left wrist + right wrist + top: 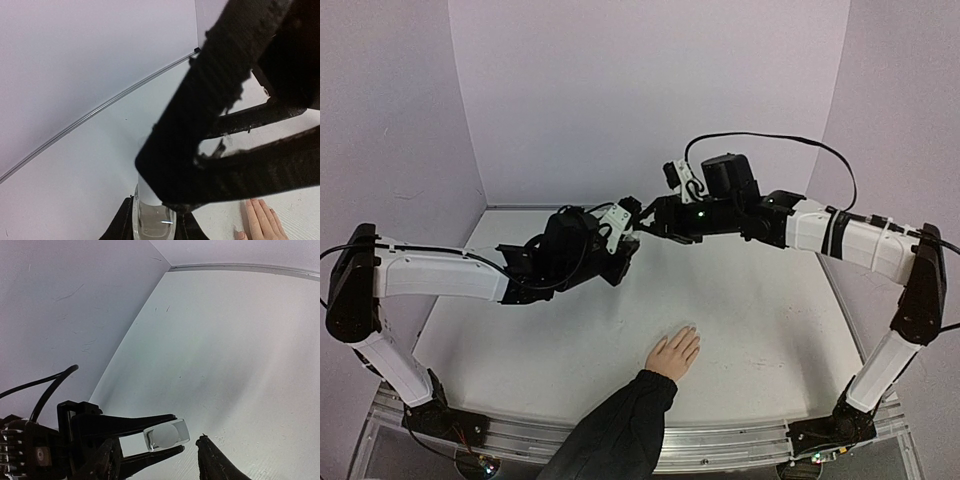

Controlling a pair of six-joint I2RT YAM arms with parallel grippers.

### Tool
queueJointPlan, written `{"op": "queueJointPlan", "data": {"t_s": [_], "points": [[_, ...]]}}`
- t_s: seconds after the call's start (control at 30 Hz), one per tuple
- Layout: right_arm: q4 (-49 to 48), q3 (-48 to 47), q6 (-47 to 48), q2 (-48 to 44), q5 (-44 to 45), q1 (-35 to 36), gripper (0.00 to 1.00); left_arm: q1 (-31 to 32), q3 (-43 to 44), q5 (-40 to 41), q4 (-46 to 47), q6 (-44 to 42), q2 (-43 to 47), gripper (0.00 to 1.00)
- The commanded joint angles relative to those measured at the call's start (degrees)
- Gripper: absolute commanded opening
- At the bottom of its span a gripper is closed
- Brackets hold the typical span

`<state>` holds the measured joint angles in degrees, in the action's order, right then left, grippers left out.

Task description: Paint the nails

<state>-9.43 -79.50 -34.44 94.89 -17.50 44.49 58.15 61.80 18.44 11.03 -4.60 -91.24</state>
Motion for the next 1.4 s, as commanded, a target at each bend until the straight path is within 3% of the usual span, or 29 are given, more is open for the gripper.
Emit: {"op": "queueJointPlan", "data": {"t_s": [0.0,0.3,0.43,0.53,0.6,0.67,0.8,0.9,0.97,1.1,1.17,1.2,1.37], "points": [[-1.8,-3.2,0.3,2.3,1.5,0.2,0.5,0.4,3.1,2.4,3.2,0.3,0.2,0.0],[-1.9,-6.0,0.6,6.0,-1.3,0.6,0.35,0.4,3.7,1.9,3.1,-0.1,0.0,0.0],[-2.7,-6.0,2.9,5.8,-3.3,0.7,0.23,0.4,3.7,0.3,3.1,0.4,0.2,0.0],[-3.2,-6.0,7.3,5.6,-6.9,0.7,0.11,0.1,3.1,-6.2,3.2,1.2,1.3,0.0],[-3.4,-5.5,12.6,5.1,-9.9,0.7,0.03,-1.1,2.2,-14.4,3.3,2.3,2.8,0.0],[-3.5,-4.2,20.0,4.2,-15.4,0.6,0.0,-3.9,1.3,-28.2,3.9,4.9,4.3,0.0],[-2.4,-0.3,37.9,2.0,-44.5,0.6,0.0,-13.0,0.3,-64.6,9.8,15.2,4.7,0.0],[-1.7,0.2,40.5,1.0,-54.9,0.7,0.0,-16.0,3.5,-87.7,11.6,21.8,1.6,0.0],[-1.6,-0.1,40.3,1.4,-56.1,0.8,0.0,-16.1,5.6,-94.9,11.6,25.3,-0.9,0.0],[-1.6,-0.1,40.0,0.7,-50.6,0.8,0.0,-16.1,4.4,-93.3,11.6,25.2,-1.1,0.0],[-1.7,0.3,39.5,-0.9,-43.6,0.8,0.0,-16.1,2.8,-86.9,11.6,23.1,0.5,0.0],[-1.7,0.3,39.2,-1.6,-39.2,0.8,0.05,-16.1,1.9,-83.6,11.6,22.1,1.5,0.0],[-1.6,0.4,36.4,-4.1,-20.2,0.8,0.65,-16.0,-3.2,-61.6,10.9,16.7,6.1,0.0]]}}
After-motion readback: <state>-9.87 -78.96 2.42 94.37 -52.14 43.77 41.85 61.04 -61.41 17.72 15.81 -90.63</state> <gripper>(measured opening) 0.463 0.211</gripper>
